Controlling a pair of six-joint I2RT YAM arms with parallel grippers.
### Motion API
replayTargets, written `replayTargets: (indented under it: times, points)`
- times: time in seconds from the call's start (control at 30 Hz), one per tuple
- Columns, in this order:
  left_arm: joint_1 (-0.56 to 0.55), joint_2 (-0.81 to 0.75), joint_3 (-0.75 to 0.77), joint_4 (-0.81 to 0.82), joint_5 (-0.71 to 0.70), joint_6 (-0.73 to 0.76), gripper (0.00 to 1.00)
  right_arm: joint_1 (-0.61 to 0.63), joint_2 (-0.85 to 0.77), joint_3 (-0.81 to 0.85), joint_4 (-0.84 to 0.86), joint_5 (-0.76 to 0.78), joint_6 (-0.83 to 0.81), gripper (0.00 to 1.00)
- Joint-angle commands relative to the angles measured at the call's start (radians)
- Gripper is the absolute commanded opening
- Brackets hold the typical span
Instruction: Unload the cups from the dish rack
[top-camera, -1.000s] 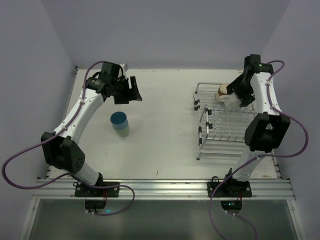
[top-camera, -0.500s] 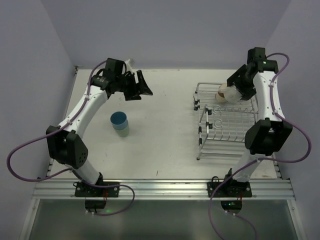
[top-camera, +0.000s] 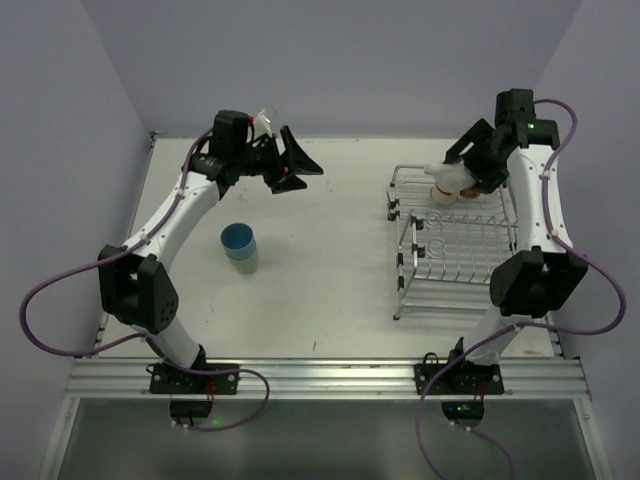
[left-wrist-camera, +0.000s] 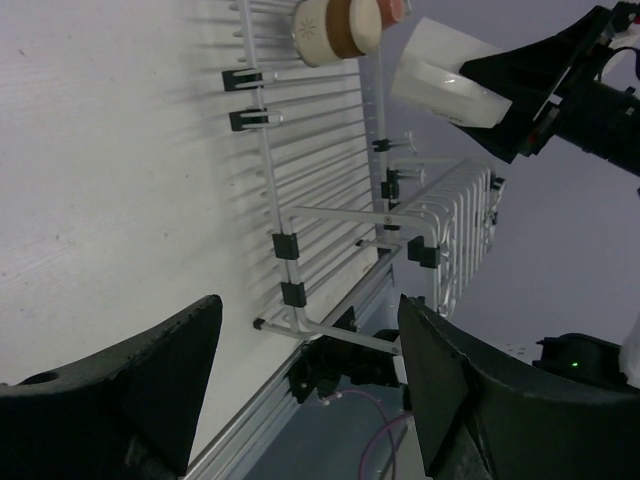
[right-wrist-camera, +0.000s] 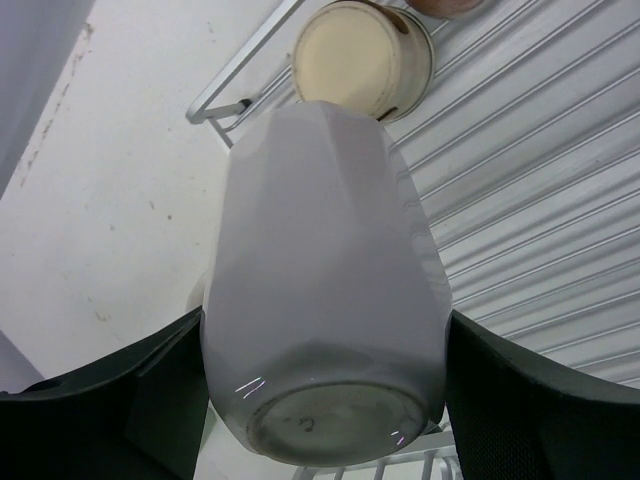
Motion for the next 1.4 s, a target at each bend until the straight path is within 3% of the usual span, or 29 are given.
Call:
replayTargets:
  times: [0.0,0.4,0.73,0.87,1.37]
  points:
    - [-0.010,0.014,-0.023,0.101,0.160,-0.181,0.75,0.010,-0.105,0.059,0.101,-0.093,-0.031,0.00]
    - [-0.026,0.015,-0.084,0.327,0.238,-0.492,0.75,0.041,-0.132,0.037,0.208,-0.270,-0.073,0.00]
    - [-0.055,0.035,-0.094,0.391,0.283,-0.696,0.73,0.120,-0.141,0.048,0.294,-0.443,-0.091,0.00]
    - [-0.066,0.034,-0.120,0.523,0.303,-0.816,0.71,0.165,-0.153,0.034,0.341,-0.509,-0.106,0.00]
    - [-0.082,0.080,-0.097,0.612,0.395,-1.029,0.69,0.252,-0.199,0.004,0.436,-0.567,-0.169,0.00]
